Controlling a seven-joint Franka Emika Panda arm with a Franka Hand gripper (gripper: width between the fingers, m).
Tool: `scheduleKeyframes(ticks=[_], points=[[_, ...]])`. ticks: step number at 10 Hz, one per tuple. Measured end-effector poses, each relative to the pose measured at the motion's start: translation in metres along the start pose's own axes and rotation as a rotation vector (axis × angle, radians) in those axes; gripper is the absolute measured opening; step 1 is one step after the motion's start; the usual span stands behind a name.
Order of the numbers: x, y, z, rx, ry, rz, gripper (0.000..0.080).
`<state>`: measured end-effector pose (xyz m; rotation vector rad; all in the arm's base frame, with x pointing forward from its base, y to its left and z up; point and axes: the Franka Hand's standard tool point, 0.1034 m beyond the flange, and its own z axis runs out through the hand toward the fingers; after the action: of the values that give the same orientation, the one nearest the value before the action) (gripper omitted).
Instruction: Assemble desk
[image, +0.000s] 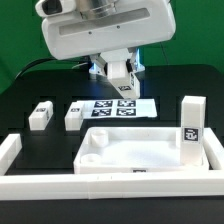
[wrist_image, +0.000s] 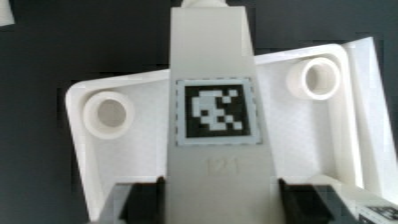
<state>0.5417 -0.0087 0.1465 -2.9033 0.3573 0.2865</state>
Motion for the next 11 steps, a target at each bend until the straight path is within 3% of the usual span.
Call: scheduleKeyframes(ticks=[2,3,4,6,7,10,11], points=[[0.01,0.001,0.001,-0.017,0.15,-0.006,0.0288],[0.015,0.003,0.012,-0.043,0.278,-0.028,0.0288],[0.023,0.009,0.007,-0.064,0.366,-0.072,0.0288],[0.051,0.013,-0.027,-0.091,0.504,-0.135,0.0288],[0.058,0.011,-0.033,-0.103,0.568,-0.144,0.0288],[0.06,0.021,-0.034,-0.148,0.742,-0.148,0.0288],[0.061,0.023,-0.031,-0.147,0.727,-0.146,0.0288]])
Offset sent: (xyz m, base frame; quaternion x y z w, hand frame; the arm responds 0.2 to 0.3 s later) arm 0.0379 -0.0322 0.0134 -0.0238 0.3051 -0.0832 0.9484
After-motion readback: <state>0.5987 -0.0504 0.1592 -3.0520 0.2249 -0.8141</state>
